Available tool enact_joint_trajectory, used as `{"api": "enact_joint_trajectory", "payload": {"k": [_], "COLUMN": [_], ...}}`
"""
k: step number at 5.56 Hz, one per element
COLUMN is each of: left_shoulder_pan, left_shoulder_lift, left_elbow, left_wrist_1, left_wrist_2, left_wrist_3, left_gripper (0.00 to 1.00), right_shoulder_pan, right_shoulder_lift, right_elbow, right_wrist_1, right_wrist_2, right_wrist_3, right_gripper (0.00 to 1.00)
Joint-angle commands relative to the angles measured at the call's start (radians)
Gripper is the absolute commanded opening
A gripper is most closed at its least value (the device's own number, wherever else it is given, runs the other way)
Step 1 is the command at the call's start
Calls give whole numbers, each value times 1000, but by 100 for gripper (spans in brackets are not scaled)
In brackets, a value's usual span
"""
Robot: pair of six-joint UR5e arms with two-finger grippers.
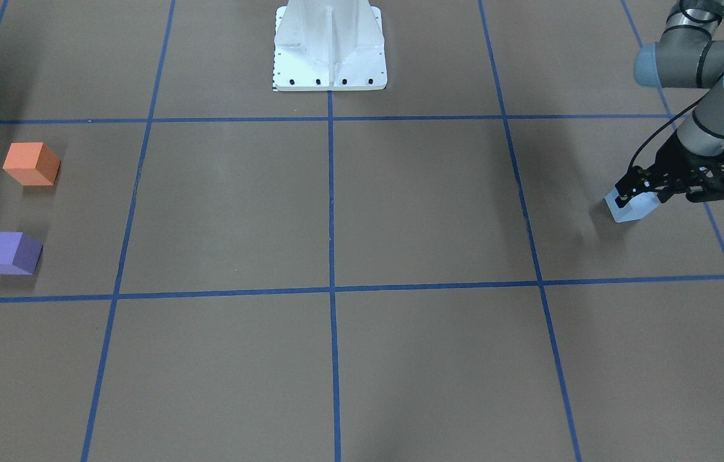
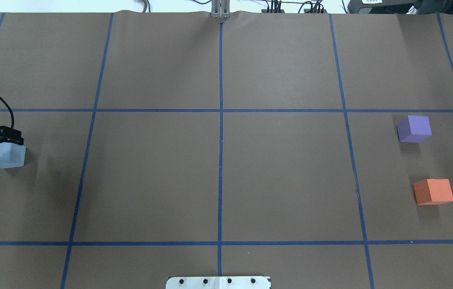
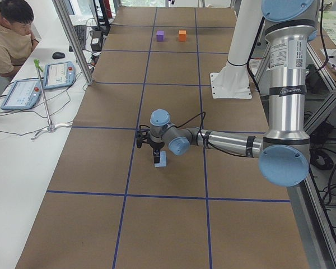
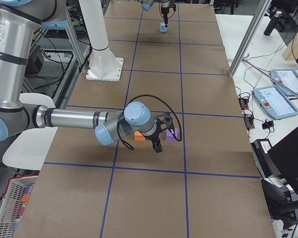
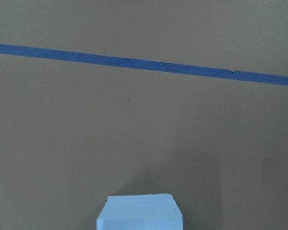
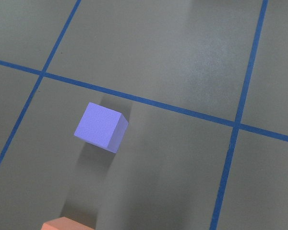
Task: Place blue block between orange and purple blocks
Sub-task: 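Lower the left gripper onto the light blue cube and grasp it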
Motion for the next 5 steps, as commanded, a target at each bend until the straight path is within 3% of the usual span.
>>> {"api": "enact_joint_trajectory", "payload": {"k": [1,3,4,5], "left_shoulder_pan": [11,60,85,85], "left_shoulder_lift": [-1,1,2,4], "left_elbow": [31,31,31,34], "left_wrist_1": [-12,-15,-42,-46], "left_wrist_2": [21,20,27,38], "left_wrist_3": [25,25,20,26], "left_gripper": [100,100,84,15], "right_shoulder_pan": [0,0,0,0], "right_shoulder_lift": [0,0,0,2], "right_elbow": [-2,-4,-4,-4], "right_wrist_1": [0,0,0,0], "right_wrist_2": [0,0,2,2], "right_wrist_3": [0,-1,-1,0], "right_gripper": [100,100,100,100]}}
